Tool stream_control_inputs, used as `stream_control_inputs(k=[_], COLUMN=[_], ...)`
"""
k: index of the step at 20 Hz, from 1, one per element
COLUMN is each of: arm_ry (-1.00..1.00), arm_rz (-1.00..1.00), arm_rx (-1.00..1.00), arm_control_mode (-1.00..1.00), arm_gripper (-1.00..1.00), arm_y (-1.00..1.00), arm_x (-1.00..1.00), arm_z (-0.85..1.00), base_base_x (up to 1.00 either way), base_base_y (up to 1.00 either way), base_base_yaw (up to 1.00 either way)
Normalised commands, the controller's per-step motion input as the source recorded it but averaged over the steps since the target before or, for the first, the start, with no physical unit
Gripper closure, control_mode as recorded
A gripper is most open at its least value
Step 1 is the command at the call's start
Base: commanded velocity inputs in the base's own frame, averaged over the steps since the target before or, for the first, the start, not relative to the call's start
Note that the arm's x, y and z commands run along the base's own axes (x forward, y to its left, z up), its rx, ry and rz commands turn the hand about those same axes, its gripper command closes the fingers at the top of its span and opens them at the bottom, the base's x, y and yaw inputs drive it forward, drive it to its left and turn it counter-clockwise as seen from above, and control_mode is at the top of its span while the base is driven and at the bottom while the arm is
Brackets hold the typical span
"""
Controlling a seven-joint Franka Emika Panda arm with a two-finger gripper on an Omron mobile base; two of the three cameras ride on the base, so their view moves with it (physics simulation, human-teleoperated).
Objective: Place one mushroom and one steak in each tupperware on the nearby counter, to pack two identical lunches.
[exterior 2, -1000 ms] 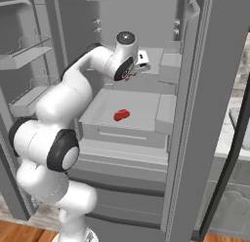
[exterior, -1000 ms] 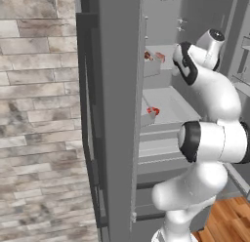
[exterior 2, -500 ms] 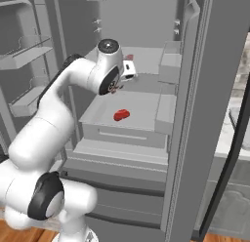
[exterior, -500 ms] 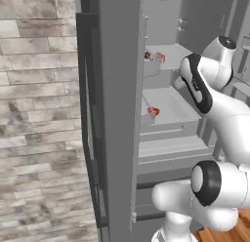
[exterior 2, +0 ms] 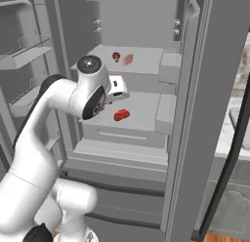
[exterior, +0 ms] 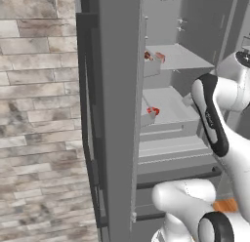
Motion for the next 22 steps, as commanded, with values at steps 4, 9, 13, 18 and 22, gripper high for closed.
stream_control_inputs(k=[4, 9, 13, 18, 22], arm_ry=[0.00, 0.00, 0.00, 0.00, 0.00], arm_rz=[0.00, 0.00, 0.00, 0.00, 0.00], arm_rx=[0.00, 0.00, 0.00, 0.00, 0.00], arm_control_mode=[-1.00, 1.00, 1.00, 1.00, 1.00], arm_gripper=[1.00, 1.00, 1.00, 1.00, 1.00], arm_y=[0.00, 0.00, 0.00, 0.00, 0.00], arm_x=[-0.76, -0.57, 0.00, 0.00, 0.00], arm_z=[0.00, 0.00, 0.00, 0.00, 0.00], base_base_x=[0.00, -0.16, -0.96, -0.89, -0.79], base_base_y=[0.00, 0.00, 0.00, 0.00, -0.04], base_base_yaw=[0.00, 0.00, 0.00, 0.00, 0.00])
